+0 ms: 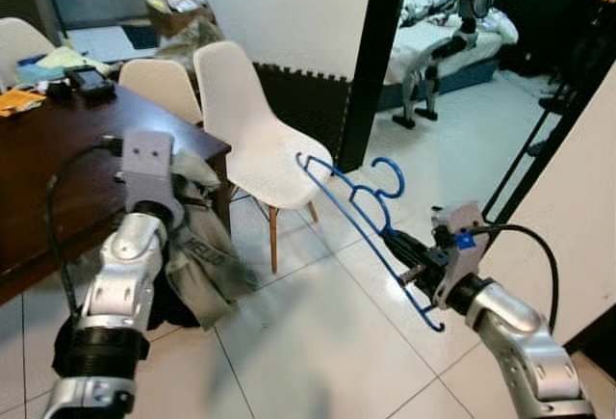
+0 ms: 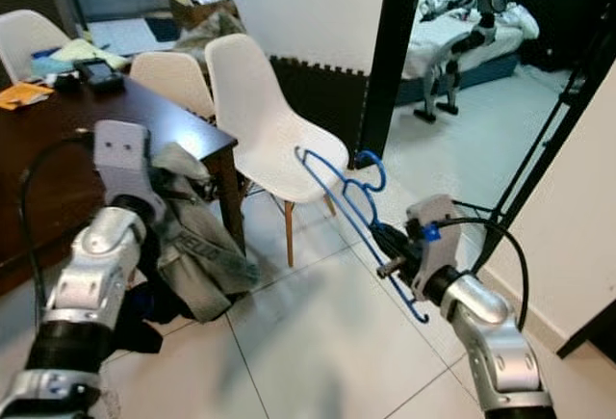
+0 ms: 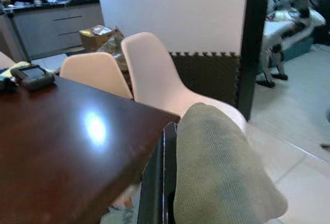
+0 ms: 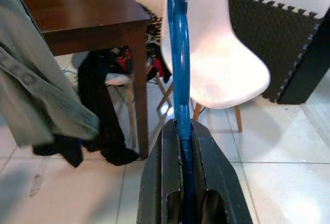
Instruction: Hang hanger
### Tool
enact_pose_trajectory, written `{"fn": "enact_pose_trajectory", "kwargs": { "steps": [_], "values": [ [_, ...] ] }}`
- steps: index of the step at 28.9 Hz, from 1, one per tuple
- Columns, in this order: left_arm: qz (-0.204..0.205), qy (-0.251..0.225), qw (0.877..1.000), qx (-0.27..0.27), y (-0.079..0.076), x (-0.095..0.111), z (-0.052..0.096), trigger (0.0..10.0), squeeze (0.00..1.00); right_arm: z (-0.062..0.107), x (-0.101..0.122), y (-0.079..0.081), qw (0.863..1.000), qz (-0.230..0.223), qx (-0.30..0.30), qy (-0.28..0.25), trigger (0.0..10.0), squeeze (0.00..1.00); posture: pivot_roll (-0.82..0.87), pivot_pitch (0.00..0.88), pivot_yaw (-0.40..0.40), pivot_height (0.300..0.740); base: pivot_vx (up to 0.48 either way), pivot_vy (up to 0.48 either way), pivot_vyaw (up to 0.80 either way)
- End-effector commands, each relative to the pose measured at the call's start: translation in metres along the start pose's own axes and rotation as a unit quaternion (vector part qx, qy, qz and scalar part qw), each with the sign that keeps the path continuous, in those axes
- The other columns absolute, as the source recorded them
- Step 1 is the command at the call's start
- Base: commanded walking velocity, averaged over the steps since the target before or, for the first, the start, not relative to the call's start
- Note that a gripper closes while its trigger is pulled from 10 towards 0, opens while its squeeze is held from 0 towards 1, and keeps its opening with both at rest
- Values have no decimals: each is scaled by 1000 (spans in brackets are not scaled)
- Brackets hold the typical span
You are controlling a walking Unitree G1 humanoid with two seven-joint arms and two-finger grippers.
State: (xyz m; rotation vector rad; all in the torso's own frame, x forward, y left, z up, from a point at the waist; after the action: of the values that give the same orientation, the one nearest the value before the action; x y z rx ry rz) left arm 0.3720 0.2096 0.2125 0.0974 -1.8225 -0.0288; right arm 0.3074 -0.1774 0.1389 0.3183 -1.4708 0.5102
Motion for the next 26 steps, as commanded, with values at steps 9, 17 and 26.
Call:
{"fn": "enact_pose_trajectory", "kwargs": {
  "steps": [9, 17, 26],
  "values": [
    [-26, -21, 999, 28, 21, 18, -12, 10000, 0, 1, 3, 5, 1000, -3, 13, -4, 10000, 0, -21, 0, -26, 740, 480, 0, 300],
    [-48, -48, 996, 64, 47, 41, -19, 10000, 0, 1, 3, 8, 1000, -5, 17, -5, 10000, 0, -20, 0, -26, 740, 480, 0, 800],
    [-48, -20, 995, 88, 60, 32, -22, 10000, 0, 1, 3, 1, 1000, -4, 1, -1, 10000, 0, -23, 0, -26, 740, 441, 0, 422]
  ]
}}
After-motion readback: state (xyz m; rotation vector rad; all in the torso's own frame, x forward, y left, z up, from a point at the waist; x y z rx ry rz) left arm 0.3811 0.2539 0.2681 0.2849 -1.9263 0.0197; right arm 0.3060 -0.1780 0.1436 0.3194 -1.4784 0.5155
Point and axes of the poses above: a point about 5 cm out from each wrist's last joint towards the gripper, its own z axis pointing back from the gripper into the wrist, its own x axis along the axis of the wrist's last joint, y = z × x, the point moved 3 cm from there along -z, pointing out of the wrist towards the gripper, and after that the axes turned 3 degrees about z, right-handed, at the moved point
